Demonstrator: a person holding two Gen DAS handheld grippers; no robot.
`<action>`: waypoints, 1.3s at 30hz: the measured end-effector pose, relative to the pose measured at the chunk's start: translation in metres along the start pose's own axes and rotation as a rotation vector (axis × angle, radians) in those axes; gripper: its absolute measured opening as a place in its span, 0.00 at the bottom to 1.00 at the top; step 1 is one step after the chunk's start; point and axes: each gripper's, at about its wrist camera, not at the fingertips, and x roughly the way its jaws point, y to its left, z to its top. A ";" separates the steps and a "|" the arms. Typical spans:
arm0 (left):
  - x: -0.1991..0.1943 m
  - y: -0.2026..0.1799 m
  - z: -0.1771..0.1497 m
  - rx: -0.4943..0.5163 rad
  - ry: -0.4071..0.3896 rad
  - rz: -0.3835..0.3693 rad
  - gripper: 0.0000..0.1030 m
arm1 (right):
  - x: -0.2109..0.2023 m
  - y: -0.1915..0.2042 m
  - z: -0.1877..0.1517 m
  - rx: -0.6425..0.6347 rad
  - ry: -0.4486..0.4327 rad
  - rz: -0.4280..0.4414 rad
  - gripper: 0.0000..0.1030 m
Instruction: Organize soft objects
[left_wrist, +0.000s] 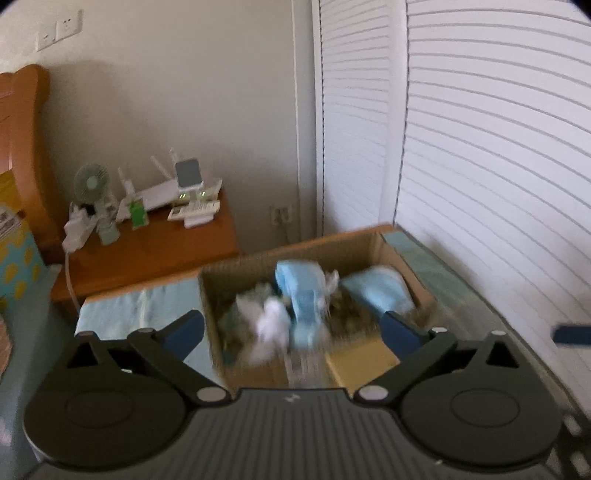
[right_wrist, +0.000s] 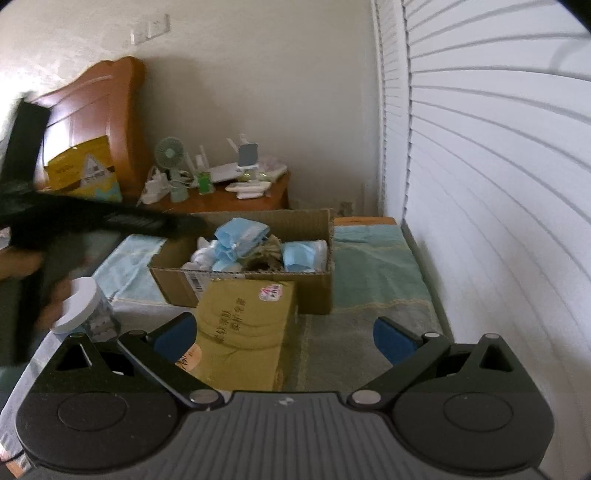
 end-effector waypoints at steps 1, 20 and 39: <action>-0.010 -0.002 -0.006 0.000 -0.001 0.006 0.98 | 0.001 0.000 0.000 0.013 0.018 -0.027 1.00; -0.081 -0.009 -0.043 -0.117 0.107 0.059 0.98 | -0.023 0.022 0.003 0.042 0.102 -0.151 1.00; -0.085 -0.010 -0.044 -0.116 0.105 0.076 0.98 | -0.027 0.028 0.004 0.031 0.095 -0.156 1.00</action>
